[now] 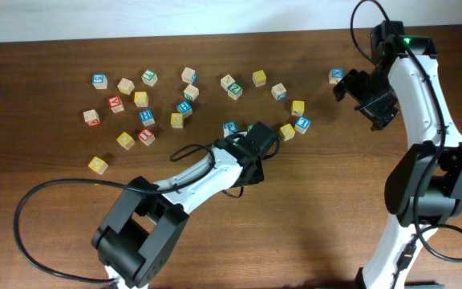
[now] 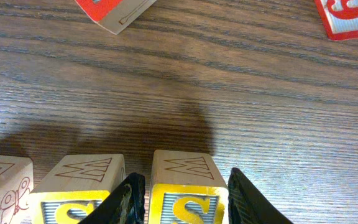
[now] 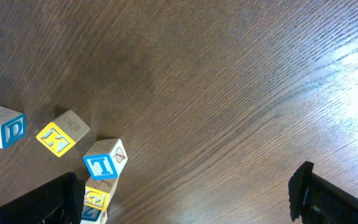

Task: Spell out RSS
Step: 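Carry the S block and place it right of the first S, then open and lift the left gripper away from the row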

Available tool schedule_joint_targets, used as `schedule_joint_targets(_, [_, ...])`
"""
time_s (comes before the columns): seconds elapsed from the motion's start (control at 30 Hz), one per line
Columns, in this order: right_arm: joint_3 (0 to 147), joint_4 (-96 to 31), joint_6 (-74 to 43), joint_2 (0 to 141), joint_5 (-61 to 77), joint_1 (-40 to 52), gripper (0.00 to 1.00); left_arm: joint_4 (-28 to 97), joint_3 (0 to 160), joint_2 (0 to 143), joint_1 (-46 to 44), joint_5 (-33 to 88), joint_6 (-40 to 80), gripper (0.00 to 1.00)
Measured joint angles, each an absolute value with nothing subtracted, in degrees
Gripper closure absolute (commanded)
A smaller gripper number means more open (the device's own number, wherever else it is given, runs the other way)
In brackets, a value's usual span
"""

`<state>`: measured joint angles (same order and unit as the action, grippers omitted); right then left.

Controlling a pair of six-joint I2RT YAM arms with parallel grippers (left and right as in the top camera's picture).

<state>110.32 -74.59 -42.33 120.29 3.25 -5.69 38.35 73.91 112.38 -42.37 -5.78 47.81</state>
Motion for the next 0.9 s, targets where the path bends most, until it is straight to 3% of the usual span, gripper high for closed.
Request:
schedule_joint_targets(0.33, [110.3, -74.6, -42.3, 120.3, 3.2, -5.7, 0.02, 37.4, 75.5, 112.4, -42.4, -7.3, 46.1, 0.62])
schedule_joint_targets(0.5, [110.3, -74.6, -42.3, 120.3, 3.2, -5.7, 0.02, 39.6, 82.0, 112.4, -39.7, -10.3, 41.2, 0.57])
schedule_joint_targets(0.57, [110.3, -74.6, -42.3, 120.3, 3.2, -5.7, 0.02, 49.0, 89.8, 113.0, -36.6, -10.6, 39.4, 0.48])
schedule_joint_targets(0.6, [110.3, -74.5, -42.3, 120.3, 3.2, -5.7, 0.02, 53.5, 94.4, 113.1, -34.8, -10.9, 38.9, 0.18])
schedule_joint_targets(0.63, [110.3, -74.6, -42.3, 120.3, 3.2, -5.7, 0.02, 60.2, 101.0, 113.1, -31.9, -11.2, 38.3, 0.01])
schedule_joint_targets(0.77, [110.3, -74.6, -42.3, 120.3, 3.2, -5.7, 0.02, 74.6, 117.1, 109.1, -17.1, -12.3, 34.8, 0.01])
schedule_joint_targets(0.9, [110.3, -74.6, -42.3, 120.3, 3.2, -5.7, 0.02, 86.0, 118.5, 104.4, 0.7, -12.9, 33.7, 0.01])
